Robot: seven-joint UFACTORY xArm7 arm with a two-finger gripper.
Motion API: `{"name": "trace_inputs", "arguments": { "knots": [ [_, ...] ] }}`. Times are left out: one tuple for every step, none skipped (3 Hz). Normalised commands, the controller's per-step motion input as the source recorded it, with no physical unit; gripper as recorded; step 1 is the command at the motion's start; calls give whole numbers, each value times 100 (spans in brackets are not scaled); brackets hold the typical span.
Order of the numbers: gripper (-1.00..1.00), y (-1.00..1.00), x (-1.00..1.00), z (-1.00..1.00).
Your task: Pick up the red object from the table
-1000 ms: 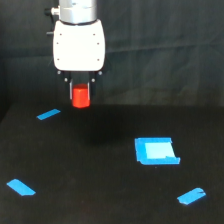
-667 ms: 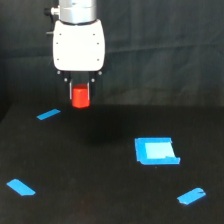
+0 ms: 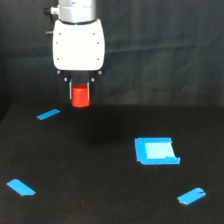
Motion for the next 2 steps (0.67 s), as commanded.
{"name": "trace_inputs", "arguments": {
  "knots": [
    [-93,11,-4,6],
    [-95,2,-9,1]
  ]
}}
